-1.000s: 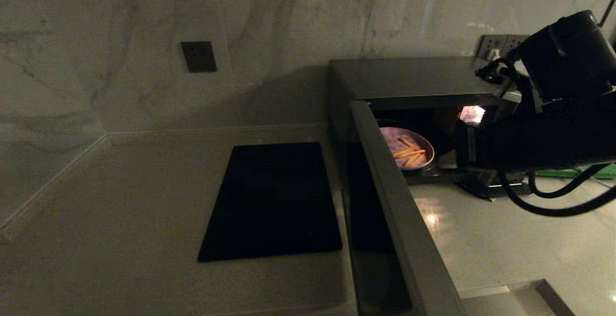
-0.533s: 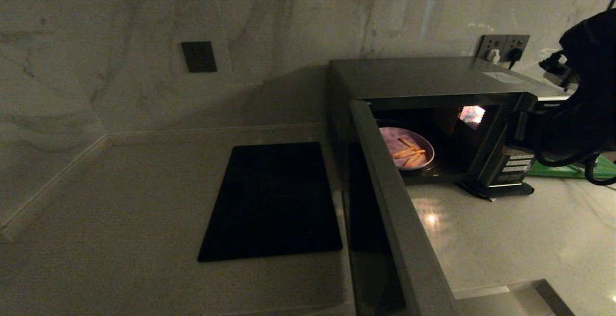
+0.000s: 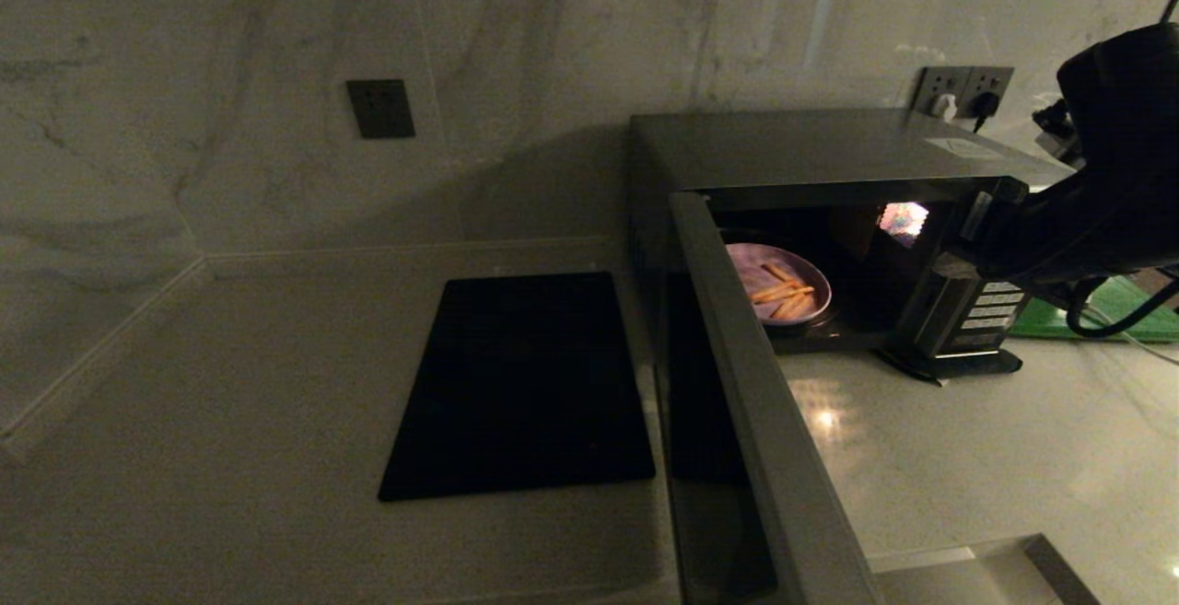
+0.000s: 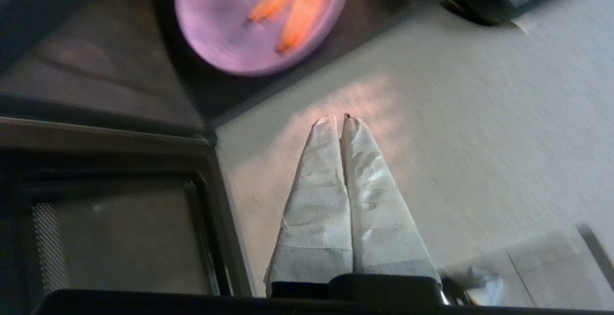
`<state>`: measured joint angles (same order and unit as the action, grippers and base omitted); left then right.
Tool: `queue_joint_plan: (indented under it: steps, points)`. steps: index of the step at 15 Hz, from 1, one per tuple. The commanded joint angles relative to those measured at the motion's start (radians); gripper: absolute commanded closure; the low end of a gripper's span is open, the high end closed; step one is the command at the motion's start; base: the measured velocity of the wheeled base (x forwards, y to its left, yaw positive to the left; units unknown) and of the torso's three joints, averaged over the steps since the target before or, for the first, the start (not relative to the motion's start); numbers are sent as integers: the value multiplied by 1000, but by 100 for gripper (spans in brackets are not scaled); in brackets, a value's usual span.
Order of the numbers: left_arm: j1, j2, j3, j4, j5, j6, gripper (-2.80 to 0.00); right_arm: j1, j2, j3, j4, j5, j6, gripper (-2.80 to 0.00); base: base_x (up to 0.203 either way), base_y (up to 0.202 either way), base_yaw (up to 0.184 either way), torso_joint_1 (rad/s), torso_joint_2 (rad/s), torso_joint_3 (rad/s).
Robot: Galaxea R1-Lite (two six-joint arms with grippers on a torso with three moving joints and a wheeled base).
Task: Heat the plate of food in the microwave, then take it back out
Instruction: Take the plate out of the microwave
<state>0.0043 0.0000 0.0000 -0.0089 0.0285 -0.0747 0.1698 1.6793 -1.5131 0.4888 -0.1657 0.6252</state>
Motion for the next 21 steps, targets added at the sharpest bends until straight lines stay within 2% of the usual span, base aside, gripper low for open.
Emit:
queue_joint_plan:
  steps: [1, 8, 14, 17, 21]
  points:
    - [0, 2, 0, 0, 1, 0, 0, 1, 61, -10, -66, 7, -3, 0, 0, 0, 0, 0, 0, 0]
    - [0, 2, 0, 0, 1, 0, 0, -1, 139, -34, -114, 21, 44, 0, 0, 0, 0, 0, 0, 0]
    - [0, 2, 0, 0, 1, 0, 0, -1, 203, -41, -153, 22, 169, 0, 0, 0, 0, 0, 0, 0]
    - [0, 2, 0, 0, 1, 0, 0, -1, 210, -35, -156, 10, 151, 0, 0, 0, 0, 0, 0, 0]
    - [0, 2, 0, 0, 1, 0, 0, 0, 209, -22, -128, -3, 71, 0, 0, 0, 0, 0, 0, 0]
